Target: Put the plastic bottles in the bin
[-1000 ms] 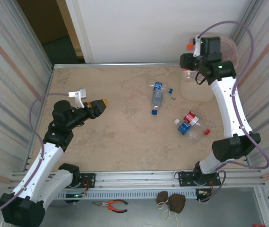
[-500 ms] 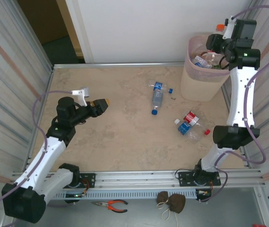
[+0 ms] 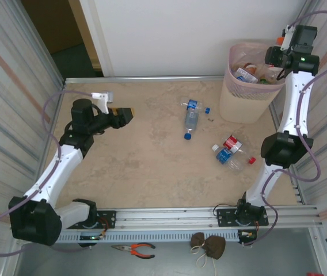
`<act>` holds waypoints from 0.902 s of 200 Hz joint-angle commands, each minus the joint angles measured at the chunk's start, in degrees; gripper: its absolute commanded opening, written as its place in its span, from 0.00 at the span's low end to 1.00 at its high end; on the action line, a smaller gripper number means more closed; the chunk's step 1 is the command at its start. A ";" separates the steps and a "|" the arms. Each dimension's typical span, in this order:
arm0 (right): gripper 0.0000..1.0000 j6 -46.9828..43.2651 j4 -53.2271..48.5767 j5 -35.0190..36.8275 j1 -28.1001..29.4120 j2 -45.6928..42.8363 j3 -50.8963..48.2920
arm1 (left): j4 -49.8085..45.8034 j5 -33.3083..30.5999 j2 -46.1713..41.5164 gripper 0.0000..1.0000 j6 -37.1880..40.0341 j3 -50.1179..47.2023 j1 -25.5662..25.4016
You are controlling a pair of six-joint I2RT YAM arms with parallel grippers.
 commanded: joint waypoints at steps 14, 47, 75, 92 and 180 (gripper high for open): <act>0.46 -4.45 -0.51 4.25 -0.25 4.35 1.61 | 0.13 2.45 2.45 0.69 3.70 3.11 0.19; 0.46 -4.38 -0.89 5.70 -0.41 8.11 1.08 | 2.04 2.56 3.98 0.69 2.58 3.12 -0.95; 0.46 -4.69 -2.29 7.13 0.06 10.99 0.77 | 1.90 2.37 4.54 0.69 3.04 3.47 -2.02; 0.47 -5.40 -2.51 8.54 0.49 12.37 0.43 | 1.82 2.21 4.71 0.69 2.90 3.23 -2.28; 0.67 -5.33 -2.73 11.54 2.20 11.39 -0.22 | 2.62 2.18 4.27 0.69 2.57 2.87 -2.69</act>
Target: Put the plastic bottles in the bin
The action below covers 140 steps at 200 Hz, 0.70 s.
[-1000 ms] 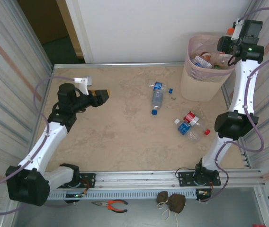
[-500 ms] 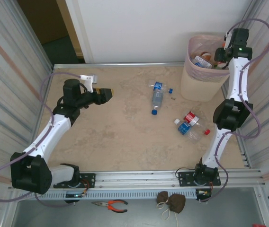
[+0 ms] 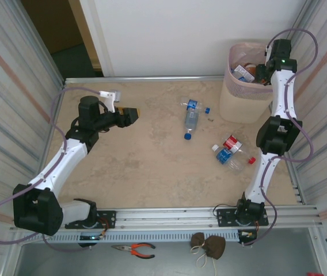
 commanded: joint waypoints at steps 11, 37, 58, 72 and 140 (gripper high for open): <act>0.69 -0.35 -1.67 2.36 0.59 -2.94 -0.17 | 1.26 1.13 -0.48 0.70 0.90 1.41 -0.59; 0.72 -0.41 -1.83 3.00 1.42 -5.80 -0.25 | 0.81 1.10 -0.70 0.70 1.48 1.91 -0.86; 0.73 -0.34 -1.81 3.26 2.28 -8.38 -0.46 | -0.03 1.10 -0.49 0.69 2.26 2.66 -1.44; 0.73 -0.15 -1.63 3.44 2.95 -10.34 -1.02 | -0.25 1.04 -0.06 0.68 3.13 3.40 -2.11; 0.74 4.29 4.29 0.88 5.29 -26.63 -18.05 | -5.23 1.79 5.26 0.66 5.72 8.92 -6.88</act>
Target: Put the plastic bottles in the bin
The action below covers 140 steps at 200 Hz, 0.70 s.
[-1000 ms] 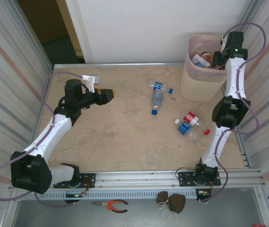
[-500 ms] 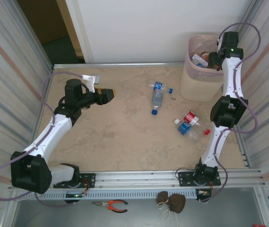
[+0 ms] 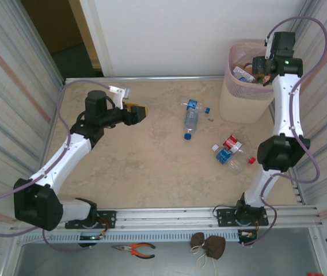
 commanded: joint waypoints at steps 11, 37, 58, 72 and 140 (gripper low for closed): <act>0.74 4.27 4.77 -2.17 0.69 -10.03 -10.60 | -3.67 0.72 3.09 0.67 2.75 3.90 -2.97; 0.75 7.08 9.03 -4.91 1.22 -18.90 -22.46 | -6.10 -1.92 6.56 0.67 3.85 6.91 -6.81; 0.75 8.69 10.66 -6.26 1.44 -24.63 -29.69 | -7.55 -3.74 9.98 0.67 3.77 9.73 -9.72; 0.75 9.56 11.23 -6.58 1.62 -28.23 -33.98 | -9.06 -5.76 12.53 0.66 3.81 12.05 -11.67; 0.75 11.56 12.41 -9.49 1.60 -39.78 -48.28 | -17.39 -18.34 25.38 0.64 5.60 22.55 -22.86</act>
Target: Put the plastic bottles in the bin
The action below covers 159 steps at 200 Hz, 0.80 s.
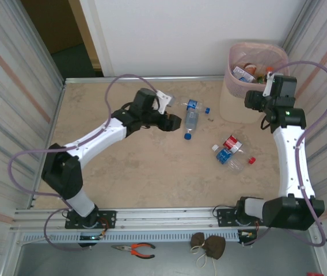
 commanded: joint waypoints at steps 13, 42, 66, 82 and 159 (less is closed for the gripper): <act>0.75 1.65 1.27 -2.46 0.11 -3.40 -3.22 | -5.11 -7.75 5.90 0.63 1.15 5.05 -4.47; 0.75 1.74 1.51 -3.89 0.17 -5.20 -5.08 | -7.16 -12.47 11.47 0.62 0.26 8.14 -7.38; 0.75 2.00 2.09 -5.41 0.13 -6.34 -6.23 | -8.53 -14.37 16.01 0.61 -1.67 10.15 -8.17; 0.75 2.34 1.91 -5.91 0.16 -7.06 -6.74 | -8.92 -15.18 18.23 0.61 -2.53 11.19 -8.51; 0.76 2.33 2.36 -5.85 0.27 -10.42 -9.11 | -10.65 -16.67 29.39 0.64 -3.45 19.57 -8.70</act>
